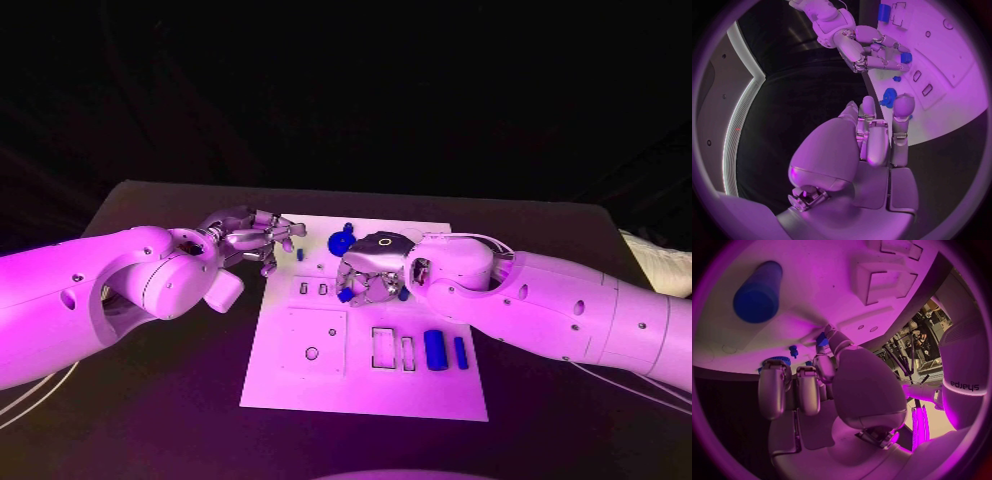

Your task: Assemble the parts on the task board

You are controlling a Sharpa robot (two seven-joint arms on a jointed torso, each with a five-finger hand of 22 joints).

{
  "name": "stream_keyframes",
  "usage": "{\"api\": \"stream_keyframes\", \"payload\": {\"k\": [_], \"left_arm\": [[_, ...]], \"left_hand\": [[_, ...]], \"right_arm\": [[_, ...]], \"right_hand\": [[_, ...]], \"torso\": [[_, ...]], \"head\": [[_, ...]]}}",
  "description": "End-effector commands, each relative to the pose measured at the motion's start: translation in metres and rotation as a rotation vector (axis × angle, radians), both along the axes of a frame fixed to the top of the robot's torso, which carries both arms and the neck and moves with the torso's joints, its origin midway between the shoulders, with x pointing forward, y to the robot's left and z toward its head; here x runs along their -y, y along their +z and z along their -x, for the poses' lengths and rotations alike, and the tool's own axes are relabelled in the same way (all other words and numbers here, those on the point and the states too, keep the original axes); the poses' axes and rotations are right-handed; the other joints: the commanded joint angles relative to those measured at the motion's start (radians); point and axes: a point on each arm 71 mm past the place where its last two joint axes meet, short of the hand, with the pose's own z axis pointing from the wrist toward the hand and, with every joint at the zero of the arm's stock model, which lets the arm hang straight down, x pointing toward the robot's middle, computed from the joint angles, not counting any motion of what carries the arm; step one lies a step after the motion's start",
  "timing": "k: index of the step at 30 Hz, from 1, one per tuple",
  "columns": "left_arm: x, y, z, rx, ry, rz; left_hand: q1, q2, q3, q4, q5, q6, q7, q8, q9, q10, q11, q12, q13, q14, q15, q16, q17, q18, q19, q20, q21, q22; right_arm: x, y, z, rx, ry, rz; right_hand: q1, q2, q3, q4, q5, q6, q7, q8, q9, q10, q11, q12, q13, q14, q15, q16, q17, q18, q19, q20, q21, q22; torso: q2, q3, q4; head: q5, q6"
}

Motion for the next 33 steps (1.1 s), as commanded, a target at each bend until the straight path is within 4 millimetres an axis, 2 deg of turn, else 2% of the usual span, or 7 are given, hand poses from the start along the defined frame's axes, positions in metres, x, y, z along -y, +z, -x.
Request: {"api": "stream_keyframes", "payload": {"k": [1,5,10,14,25,33], "left_arm": [[0.003,0.000,0.001,0.000,-0.023,0.000],[0.003,0.000,0.001,0.001,-0.024,-0.002],[0.003,0.000,0.001,0.003,-0.025,-0.006],[0.003,0.000,0.001,0.003,-0.026,-0.007],[0.002,-0.001,0.002,-0.002,-0.030,-0.013],[0.001,-0.004,0.004,0.001,-0.035,-0.036]], "left_hand": [[0.001,-0.005,0.007,0.000,0.001,-0.005,0.002,-0.006,-0.001,0.002,0.002,-0.007,-0.001,0.024,0.009,0.003,0.052,0.003,0.007,-0.003,0.003,0.001],[0.001,-0.006,0.009,0.000,0.001,-0.006,0.003,-0.006,-0.002,0.002,0.002,-0.007,-0.002,0.025,0.009,0.006,0.055,0.002,0.010,-0.003,0.006,0.005],[0.001,-0.006,0.009,0.000,0.001,-0.006,0.003,-0.006,-0.002,0.002,0.002,-0.007,-0.002,0.025,0.009,0.006,0.055,0.002,0.010,-0.003,0.006,0.005],[0.001,-0.006,0.009,0.000,0.001,-0.006,0.003,-0.006,-0.002,0.002,0.002,-0.007,-0.002,0.025,0.009,0.006,0.055,0.002,0.010,-0.003,0.006,0.005],[0.005,-0.010,0.017,-0.002,0.001,-0.008,0.003,-0.007,-0.006,0.001,0.002,-0.007,-0.006,0.027,0.009,0.012,0.060,0.001,0.014,-0.003,0.009,0.010],[-0.008,-0.034,0.020,0.003,0.000,-0.012,0.008,-0.012,-0.017,0.003,0.007,-0.004,-0.013,0.029,0.013,0.016,0.064,-0.001,0.018,0.000,0.012,0.016]], "right_arm": [[0.003,-0.006,0.000,0.004,-0.019,0.026],[0.003,-0.005,0.001,0.021,-0.014,0.013],[0.002,-0.004,0.002,0.038,-0.008,-0.006],[0.002,-0.002,0.002,0.048,-0.011,-0.032],[0.001,0.008,0.011,0.051,-0.027,-0.182],[0.009,0.018,0.014,0.038,-0.069,-0.247]], "right_hand": [[0.013,0.032,0.020,-0.004,0.000,0.026,-0.004,0.014,0.011,-0.002,-0.009,-0.002,-0.001,0.085,0.001,0.002,0.180,-0.010,0.003,0.002,0.006,0.005],[0.030,0.059,0.050,-0.012,-0.013,0.052,-0.013,0.028,0.017,-0.006,-0.016,-0.010,-0.006,0.085,-0.005,0.004,0.182,-0.010,0.004,-0.003,0.007,0.007],[0.025,0.069,0.062,-0.011,-0.016,0.061,-0.017,0.035,0.022,-0.006,-0.019,-0.014,-0.010,0.085,-0.007,0.006,0.185,-0.011,0.004,-0.006,0.008,0.009],[0.014,0.071,0.064,-0.006,-0.009,0.063,-0.020,0.038,0.024,-0.005,-0.021,-0.016,-0.011,0.086,-0.008,0.007,0.186,-0.012,0.006,-0.008,0.011,0.015],[-0.015,0.057,0.059,0.007,-0.005,0.058,-0.018,0.038,0.025,-0.010,-0.022,-0.028,-0.019,0.086,-0.006,0.006,0.186,-0.015,0.013,-0.008,0.018,0.028],[-0.020,0.053,0.060,0.010,0.001,0.058,-0.018,0.039,0.026,-0.011,-0.021,-0.032,-0.021,0.086,-0.006,0.005,0.185,-0.014,0.012,-0.007,0.018,0.027]], "torso": [[0.000,-0.0002,-0.0003],[0.001,-0.0001,-0.0003],[0.000,-0.0005,0.0000],[-0.001,-0.0004,0.0004],[-0.001,-0.0004,0.0004],[-0.002,-0.0010,-0.0011]], "head": [[0.000,-0.002],[-0.001,-0.003],[-0.002,-0.005],[-0.003,-0.006],[-0.002,-0.002],[-0.001,0.012]]}}
